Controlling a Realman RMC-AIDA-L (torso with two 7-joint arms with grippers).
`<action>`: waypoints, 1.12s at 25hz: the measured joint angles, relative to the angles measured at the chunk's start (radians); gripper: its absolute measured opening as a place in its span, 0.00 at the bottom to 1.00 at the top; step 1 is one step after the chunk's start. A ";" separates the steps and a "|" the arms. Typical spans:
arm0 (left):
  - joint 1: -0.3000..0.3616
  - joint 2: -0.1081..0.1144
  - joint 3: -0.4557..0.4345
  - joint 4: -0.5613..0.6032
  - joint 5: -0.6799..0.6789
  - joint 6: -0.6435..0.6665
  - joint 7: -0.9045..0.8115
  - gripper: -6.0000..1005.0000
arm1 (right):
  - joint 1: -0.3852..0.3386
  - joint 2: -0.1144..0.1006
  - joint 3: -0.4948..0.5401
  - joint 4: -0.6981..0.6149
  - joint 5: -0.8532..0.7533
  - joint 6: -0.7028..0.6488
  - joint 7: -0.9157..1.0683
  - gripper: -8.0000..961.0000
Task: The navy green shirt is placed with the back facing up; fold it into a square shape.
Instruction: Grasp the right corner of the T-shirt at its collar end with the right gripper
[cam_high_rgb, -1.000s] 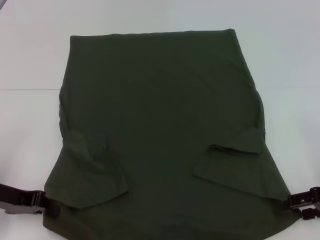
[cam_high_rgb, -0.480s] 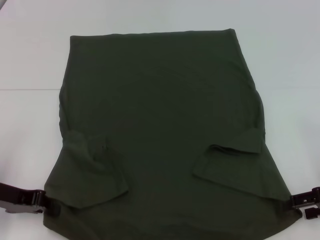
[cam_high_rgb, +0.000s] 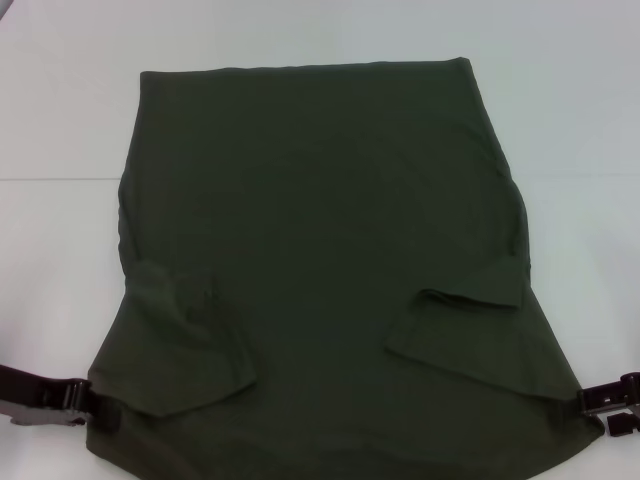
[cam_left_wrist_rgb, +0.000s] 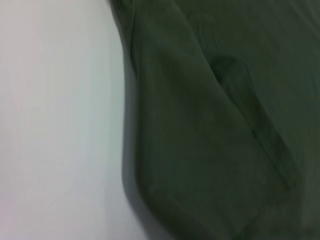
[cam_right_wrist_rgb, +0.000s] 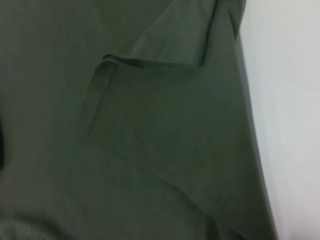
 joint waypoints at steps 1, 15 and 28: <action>0.000 0.000 0.000 0.000 0.000 0.000 0.000 0.04 | 0.000 0.000 0.000 0.000 0.000 0.000 -0.001 0.92; -0.001 0.000 0.000 0.000 -0.001 -0.005 0.000 0.04 | 0.001 -0.002 -0.001 0.003 0.000 0.000 -0.006 0.92; -0.009 0.000 0.000 0.000 -0.002 -0.008 0.000 0.04 | 0.003 -0.002 -0.003 0.008 -0.005 0.002 -0.006 0.92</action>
